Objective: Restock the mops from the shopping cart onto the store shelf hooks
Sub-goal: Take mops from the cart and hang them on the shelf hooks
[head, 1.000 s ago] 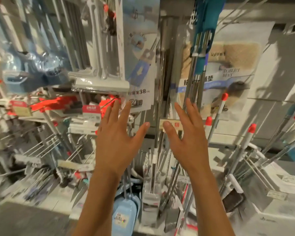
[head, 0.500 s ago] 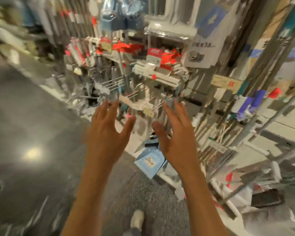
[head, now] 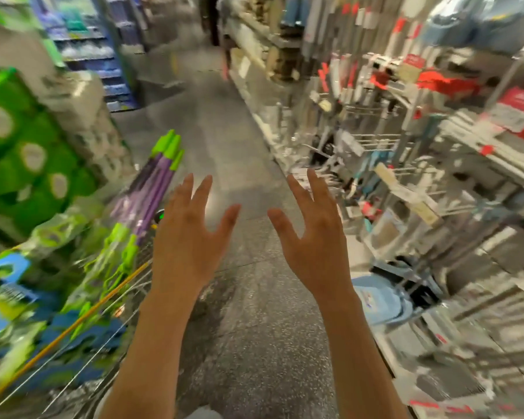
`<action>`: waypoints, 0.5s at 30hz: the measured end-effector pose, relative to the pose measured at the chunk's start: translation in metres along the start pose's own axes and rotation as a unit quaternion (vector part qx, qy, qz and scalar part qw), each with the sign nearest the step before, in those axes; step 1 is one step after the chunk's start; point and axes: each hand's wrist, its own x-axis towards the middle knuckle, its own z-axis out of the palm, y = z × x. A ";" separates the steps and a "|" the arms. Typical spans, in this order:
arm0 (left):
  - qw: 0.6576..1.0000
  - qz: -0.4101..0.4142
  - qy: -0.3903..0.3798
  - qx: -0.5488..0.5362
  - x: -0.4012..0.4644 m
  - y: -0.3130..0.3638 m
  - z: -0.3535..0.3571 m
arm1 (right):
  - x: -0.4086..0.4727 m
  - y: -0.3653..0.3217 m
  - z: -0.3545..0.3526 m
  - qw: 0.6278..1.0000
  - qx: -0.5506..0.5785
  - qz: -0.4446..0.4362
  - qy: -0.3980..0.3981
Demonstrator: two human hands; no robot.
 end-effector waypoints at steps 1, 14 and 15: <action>1.000 -0.020 0.017 0.009 -0.003 -0.018 -0.013 | 0.002 -0.014 0.017 1.000 0.011 -0.018 -0.014; 0.967 -0.228 0.109 0.025 -0.036 -0.229 -0.149 | 0.000 -0.187 0.222 0.975 0.094 -0.149 -0.133; 0.965 -0.237 0.107 0.021 -0.037 -0.244 -0.156 | -0.002 -0.196 0.237 0.973 0.093 -0.156 -0.141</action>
